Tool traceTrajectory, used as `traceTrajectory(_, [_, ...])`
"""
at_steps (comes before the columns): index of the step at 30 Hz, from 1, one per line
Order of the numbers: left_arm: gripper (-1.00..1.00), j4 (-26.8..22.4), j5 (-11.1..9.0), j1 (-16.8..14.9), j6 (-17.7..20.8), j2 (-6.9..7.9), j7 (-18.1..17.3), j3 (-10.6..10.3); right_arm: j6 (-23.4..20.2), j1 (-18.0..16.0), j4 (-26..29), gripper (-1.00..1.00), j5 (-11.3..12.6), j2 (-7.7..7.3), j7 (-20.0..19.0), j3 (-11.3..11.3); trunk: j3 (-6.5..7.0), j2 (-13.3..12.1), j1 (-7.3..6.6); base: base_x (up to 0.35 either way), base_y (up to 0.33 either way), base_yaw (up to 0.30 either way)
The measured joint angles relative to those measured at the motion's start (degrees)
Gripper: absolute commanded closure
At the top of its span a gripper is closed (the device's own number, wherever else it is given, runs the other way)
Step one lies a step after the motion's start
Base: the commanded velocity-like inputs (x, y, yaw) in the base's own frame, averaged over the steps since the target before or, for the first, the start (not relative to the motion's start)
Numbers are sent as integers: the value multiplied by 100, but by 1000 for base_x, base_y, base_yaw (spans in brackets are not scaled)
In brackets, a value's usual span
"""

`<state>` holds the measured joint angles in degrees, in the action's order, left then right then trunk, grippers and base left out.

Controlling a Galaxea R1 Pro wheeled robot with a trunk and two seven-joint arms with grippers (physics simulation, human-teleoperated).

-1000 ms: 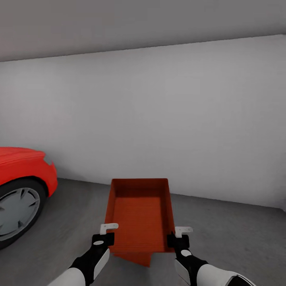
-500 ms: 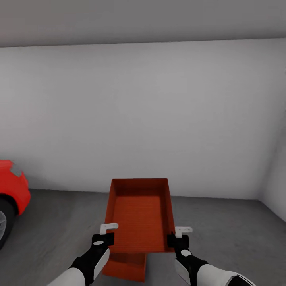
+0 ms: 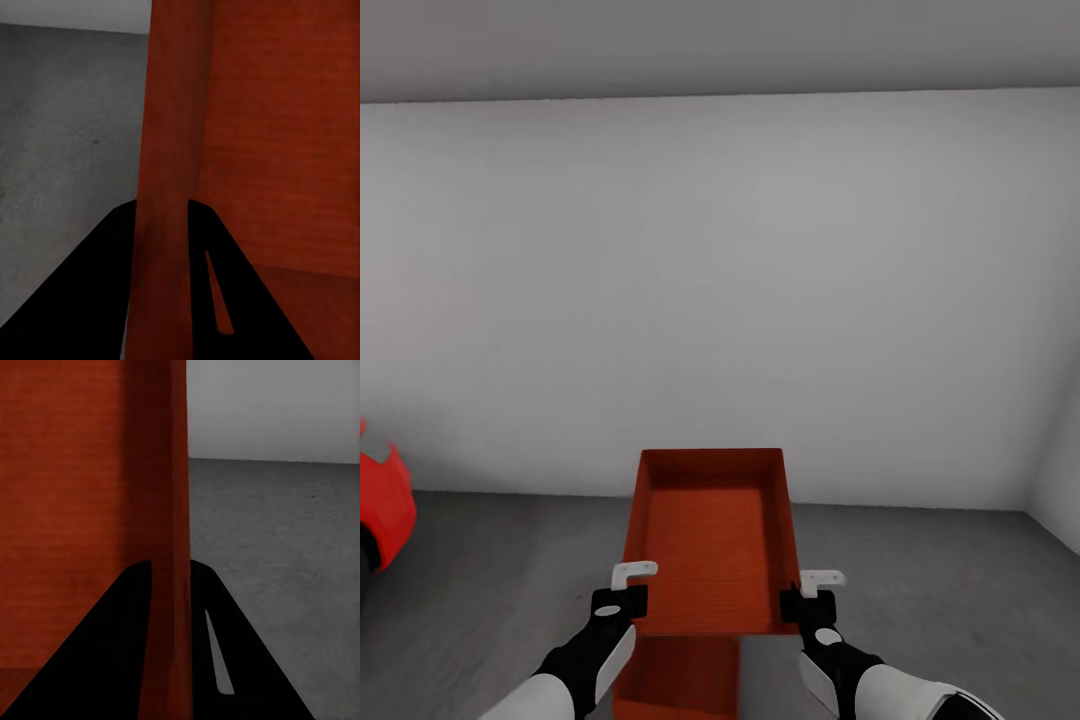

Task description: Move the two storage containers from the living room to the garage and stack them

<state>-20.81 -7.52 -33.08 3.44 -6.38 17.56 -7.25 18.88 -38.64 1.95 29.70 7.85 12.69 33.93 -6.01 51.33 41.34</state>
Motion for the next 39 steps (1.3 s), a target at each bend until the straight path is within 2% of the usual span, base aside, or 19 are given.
traceTrajectory(29, [100, -3, 4, 0, -1, 1, -1, -2, 9, 0, -3, 100, 10, 2, 1, 5, 0, 0, 0, 321, 20, 0])
traceTrajectory(39, [100, -7, 11, -1, 9, 1, 0, 0, 6, 1, -2, 100, 12, 2, 0, 3, 0, 1, 0, 302, 186, 0])
